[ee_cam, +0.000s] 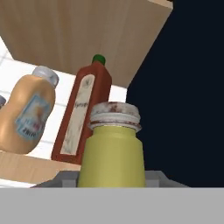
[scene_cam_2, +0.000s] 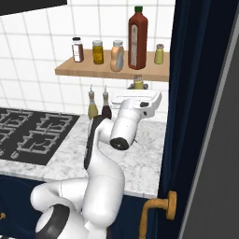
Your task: Put the shaker and condiment bottle from the counter next to their counterparts in the cabinet.
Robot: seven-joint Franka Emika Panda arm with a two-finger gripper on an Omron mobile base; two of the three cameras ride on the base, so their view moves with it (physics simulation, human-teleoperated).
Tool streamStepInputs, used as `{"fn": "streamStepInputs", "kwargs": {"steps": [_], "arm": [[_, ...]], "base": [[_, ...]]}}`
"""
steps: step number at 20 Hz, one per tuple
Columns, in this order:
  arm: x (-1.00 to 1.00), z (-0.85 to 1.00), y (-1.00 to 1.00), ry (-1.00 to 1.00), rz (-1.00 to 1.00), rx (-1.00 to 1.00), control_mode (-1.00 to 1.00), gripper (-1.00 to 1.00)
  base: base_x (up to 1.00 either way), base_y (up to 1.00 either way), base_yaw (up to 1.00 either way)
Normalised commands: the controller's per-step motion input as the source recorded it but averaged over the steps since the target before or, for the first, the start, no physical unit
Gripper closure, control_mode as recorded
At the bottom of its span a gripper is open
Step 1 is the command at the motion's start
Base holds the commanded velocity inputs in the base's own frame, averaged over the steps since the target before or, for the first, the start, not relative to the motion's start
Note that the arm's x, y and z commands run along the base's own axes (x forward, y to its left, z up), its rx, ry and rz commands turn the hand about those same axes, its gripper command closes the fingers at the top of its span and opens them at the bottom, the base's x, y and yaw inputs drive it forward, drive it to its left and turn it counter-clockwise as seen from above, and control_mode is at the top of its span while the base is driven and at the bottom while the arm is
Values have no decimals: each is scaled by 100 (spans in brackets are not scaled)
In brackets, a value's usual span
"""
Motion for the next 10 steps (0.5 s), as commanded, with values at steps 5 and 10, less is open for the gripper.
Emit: {"fn": "streamStepInputs", "kwargs": {"steps": [5, 10], "arm": [[-1, 66, 0, -2, -4, -1, -100, 100], [0, 59, 0, -1, -4, -1, -100, 100]], "base": [[0, 0, 0], [0, 0, 0]]}}
